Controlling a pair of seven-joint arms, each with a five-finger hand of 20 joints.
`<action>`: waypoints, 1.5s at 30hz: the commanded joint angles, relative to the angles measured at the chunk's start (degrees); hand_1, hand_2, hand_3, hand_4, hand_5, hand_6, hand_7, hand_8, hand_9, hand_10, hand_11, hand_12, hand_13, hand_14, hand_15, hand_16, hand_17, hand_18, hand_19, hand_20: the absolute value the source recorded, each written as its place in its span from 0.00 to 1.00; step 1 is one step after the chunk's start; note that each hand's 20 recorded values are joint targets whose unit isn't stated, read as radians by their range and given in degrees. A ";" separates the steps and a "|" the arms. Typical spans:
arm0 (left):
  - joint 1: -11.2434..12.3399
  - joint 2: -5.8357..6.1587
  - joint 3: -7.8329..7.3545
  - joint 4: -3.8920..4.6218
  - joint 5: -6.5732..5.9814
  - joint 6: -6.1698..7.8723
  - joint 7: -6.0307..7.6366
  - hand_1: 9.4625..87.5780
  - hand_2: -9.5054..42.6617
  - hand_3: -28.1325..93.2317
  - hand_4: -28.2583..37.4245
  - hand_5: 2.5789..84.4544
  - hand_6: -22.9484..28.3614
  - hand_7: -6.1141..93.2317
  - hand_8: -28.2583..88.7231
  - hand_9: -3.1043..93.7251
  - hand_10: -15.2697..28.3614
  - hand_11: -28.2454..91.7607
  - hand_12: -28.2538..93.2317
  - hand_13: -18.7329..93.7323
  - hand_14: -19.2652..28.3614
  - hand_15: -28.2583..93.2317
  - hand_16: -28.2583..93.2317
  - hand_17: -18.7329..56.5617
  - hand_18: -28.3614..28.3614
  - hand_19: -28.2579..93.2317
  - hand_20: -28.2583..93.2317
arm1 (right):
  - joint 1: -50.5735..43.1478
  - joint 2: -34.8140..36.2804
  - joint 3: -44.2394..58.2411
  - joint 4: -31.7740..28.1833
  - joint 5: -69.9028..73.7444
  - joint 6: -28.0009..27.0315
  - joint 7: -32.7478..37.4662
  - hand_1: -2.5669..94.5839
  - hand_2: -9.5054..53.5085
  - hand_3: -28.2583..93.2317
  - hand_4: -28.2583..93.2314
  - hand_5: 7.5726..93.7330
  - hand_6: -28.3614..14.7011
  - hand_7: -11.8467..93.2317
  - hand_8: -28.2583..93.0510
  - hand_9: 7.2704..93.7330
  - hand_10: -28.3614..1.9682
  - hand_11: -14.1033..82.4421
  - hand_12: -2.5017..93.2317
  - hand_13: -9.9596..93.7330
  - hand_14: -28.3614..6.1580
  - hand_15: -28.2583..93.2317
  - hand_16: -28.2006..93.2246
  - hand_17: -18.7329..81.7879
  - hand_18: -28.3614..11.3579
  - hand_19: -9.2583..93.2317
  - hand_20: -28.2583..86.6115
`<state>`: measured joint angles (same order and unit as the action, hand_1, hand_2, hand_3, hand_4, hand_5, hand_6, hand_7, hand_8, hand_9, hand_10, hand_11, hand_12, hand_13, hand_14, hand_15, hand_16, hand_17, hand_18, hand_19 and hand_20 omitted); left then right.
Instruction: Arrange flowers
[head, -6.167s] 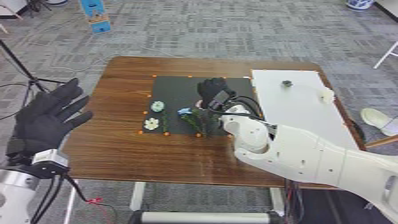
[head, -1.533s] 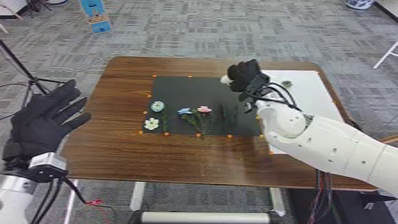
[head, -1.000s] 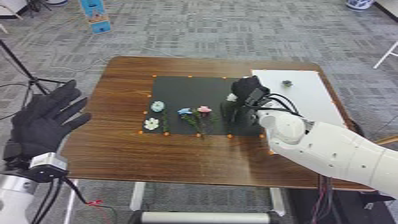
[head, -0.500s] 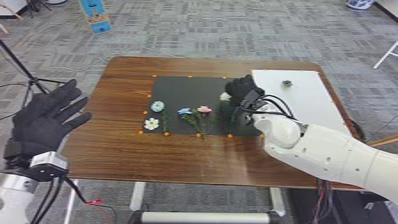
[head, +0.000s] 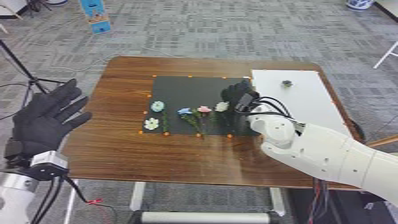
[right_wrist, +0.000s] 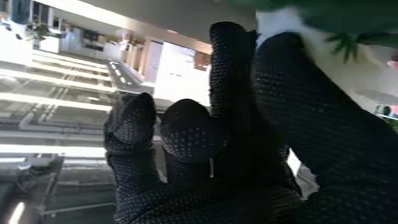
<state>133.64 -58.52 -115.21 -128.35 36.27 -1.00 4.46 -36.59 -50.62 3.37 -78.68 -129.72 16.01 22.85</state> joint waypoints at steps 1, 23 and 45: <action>0.99 -0.59 -0.34 -0.48 -0.10 0.23 -0.06 0.13 0.10 0.79 0.00 0.31 0.51 0.19 0.18 0.25 0.58 0.33 0.37 0.32 0.68 0.33 0.28 0.08 0.91 0.56 0.29 | -1.40 0.03 4.98 -0.55 -1.18 2.88 4.33 0.47 0.00 0.93 0.00 0.58 0.77 0.43 0.15 0.70 0.75 0.35 0.33 0.74 0.70 0.94 0.50 0.50 0.24 0.90 0.72; 1.25 -0.36 -0.45 -0.31 -0.17 -0.50 -0.16 0.13 0.10 0.79 0.00 0.32 0.51 0.19 0.18 0.25 0.58 0.33 0.37 0.32 0.68 0.33 0.28 0.08 0.91 0.56 0.29 | -6.64 9.20 15.96 -0.16 5.10 -10.54 15.78 0.41 0.00 0.97 0.00 0.31 0.51 0.28 0.15 0.33 0.46 0.33 0.24 0.61 0.55 0.95 0.46 0.45 0.18 0.90 0.71; 0.89 -0.25 -0.06 -0.21 -0.11 -0.44 -0.18 0.13 0.10 0.79 0.00 0.31 0.51 0.19 0.18 0.25 0.58 0.33 0.37 0.32 0.68 0.33 0.28 0.08 0.90 0.55 0.29 | -3.67 5.34 11.06 10.88 4.48 -0.22 17.00 0.41 0.00 0.96 0.00 0.35 0.56 0.36 0.14 0.38 0.56 0.37 0.23 0.63 0.57 0.97 0.45 0.48 0.20 0.92 0.71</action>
<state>134.33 -58.58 -115.26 -128.38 36.26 -1.11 4.47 -42.26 -43.35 15.97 -69.14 -122.77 12.03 37.31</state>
